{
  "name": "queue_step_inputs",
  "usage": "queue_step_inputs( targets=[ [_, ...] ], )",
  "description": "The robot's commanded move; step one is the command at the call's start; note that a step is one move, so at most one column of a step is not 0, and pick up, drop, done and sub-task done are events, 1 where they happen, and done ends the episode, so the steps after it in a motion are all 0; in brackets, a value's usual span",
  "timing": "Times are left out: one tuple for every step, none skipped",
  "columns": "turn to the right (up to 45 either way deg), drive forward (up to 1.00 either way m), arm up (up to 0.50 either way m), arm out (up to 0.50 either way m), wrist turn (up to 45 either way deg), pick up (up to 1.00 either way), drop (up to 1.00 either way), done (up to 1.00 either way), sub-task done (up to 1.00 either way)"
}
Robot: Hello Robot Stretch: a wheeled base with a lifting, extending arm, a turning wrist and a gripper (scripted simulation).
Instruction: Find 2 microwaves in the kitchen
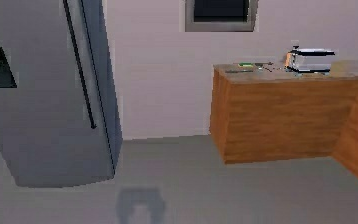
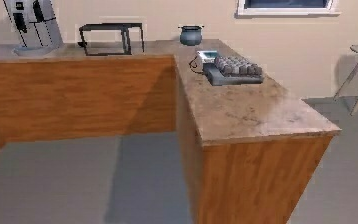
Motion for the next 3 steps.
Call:
queue_step_inputs(
  targets=[
    [6.0, 0.0, 0.0, 0.0, 0.0, 0.0, 0.0, 0.0, 0.0],
    [3.0, 0.0, 0.0, 0.0, 0.0, 0.0, 0.0, 0.0, 0.0],
    [0.0, 0.5, 0.0, 0.0, 0.0, 0.0, 0.0, 0.0, 0.0]
  ],
)
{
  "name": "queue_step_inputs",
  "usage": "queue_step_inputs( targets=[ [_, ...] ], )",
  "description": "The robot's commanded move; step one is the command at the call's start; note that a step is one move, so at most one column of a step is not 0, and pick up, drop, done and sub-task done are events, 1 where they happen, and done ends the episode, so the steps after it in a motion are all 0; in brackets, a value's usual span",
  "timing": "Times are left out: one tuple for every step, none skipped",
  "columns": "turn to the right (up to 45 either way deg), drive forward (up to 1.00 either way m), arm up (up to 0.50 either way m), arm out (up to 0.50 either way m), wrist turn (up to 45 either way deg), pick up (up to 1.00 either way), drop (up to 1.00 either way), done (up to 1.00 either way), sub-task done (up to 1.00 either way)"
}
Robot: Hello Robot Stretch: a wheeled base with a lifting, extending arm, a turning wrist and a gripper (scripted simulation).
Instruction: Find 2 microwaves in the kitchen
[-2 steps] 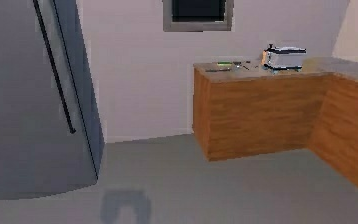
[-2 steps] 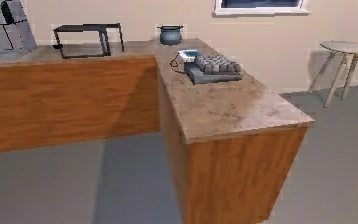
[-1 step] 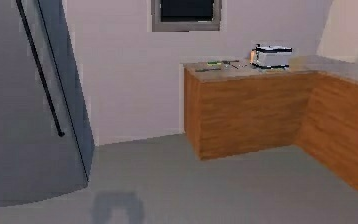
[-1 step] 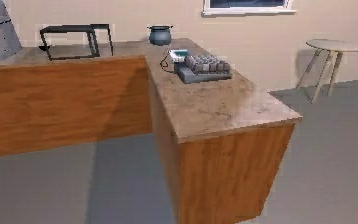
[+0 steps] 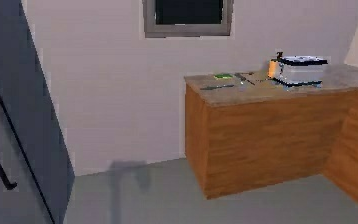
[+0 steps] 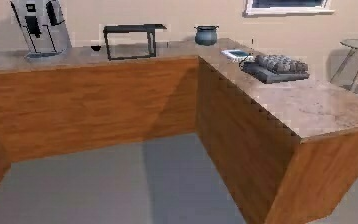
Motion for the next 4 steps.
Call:
queue_step_inputs(
  targets=[
    [45.0, 0.0, 0.0, 0.0, 0.0, 0.0, 0.0, 0.0, 0.0],
    [33.0, 0.0, 0.0, 0.0, 0.0, 0.0, 0.0, 0.0, 0.0],
    [0.0, 1.0, 0.0, 0.0, 0.0, 0.0, 0.0, 0.0, 0.0],
    [30.0, 0.0, 0.0, 0.0, 0.0, 0.0, 0.0, 0.0, 0.0]
  ],
)
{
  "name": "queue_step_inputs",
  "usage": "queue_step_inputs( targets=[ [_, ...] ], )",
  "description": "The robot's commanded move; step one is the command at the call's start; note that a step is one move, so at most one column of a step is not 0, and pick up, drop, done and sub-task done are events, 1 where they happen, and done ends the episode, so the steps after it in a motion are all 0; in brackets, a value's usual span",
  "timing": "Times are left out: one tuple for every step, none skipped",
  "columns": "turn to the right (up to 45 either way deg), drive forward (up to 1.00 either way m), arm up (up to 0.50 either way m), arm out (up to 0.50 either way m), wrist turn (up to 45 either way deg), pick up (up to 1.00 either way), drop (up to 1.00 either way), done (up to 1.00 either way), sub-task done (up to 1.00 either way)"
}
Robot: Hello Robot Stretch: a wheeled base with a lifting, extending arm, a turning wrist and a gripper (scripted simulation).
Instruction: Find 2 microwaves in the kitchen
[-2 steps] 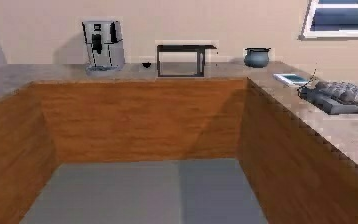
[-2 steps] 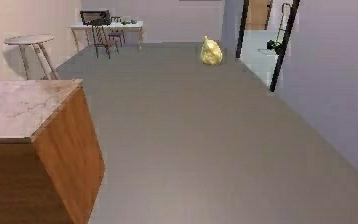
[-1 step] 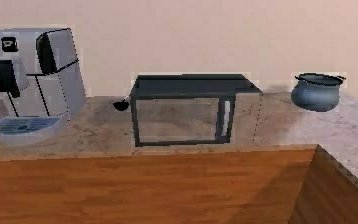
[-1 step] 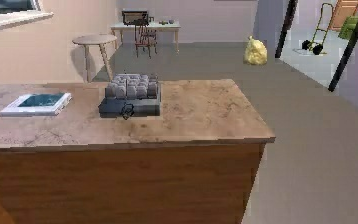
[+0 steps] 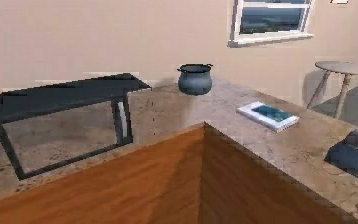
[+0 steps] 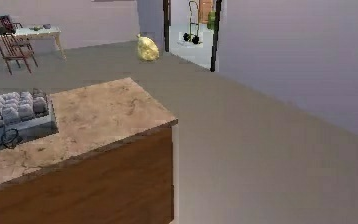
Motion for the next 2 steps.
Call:
queue_step_inputs(
  targets=[
    [0.0, 0.05, 0.0, 0.0, 0.0, 0.0, 0.0, 0.0, 0.0],
    [-27.0, 0.0, 0.0, 0.0, 0.0, 0.0, 0.0, 0.0, 0.0]
  ],
)
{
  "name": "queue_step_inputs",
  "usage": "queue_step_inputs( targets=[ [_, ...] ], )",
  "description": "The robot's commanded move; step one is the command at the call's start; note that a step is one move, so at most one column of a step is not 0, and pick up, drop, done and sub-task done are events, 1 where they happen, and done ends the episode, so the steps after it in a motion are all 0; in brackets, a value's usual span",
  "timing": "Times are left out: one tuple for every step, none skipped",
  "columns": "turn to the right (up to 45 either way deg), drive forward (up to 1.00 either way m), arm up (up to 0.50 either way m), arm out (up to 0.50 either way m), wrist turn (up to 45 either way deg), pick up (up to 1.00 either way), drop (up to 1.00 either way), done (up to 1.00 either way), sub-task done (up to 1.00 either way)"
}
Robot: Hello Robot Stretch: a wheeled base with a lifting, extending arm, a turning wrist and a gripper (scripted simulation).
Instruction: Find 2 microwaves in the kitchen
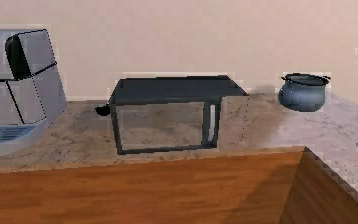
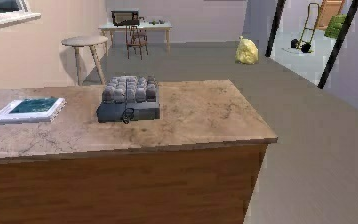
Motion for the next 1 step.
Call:
queue_step_inputs(
  targets=[
    [0.0, 0.0, 0.0, 0.0, 0.0, 0.0, 0.0, 1.0, 0.0]
  ],
)
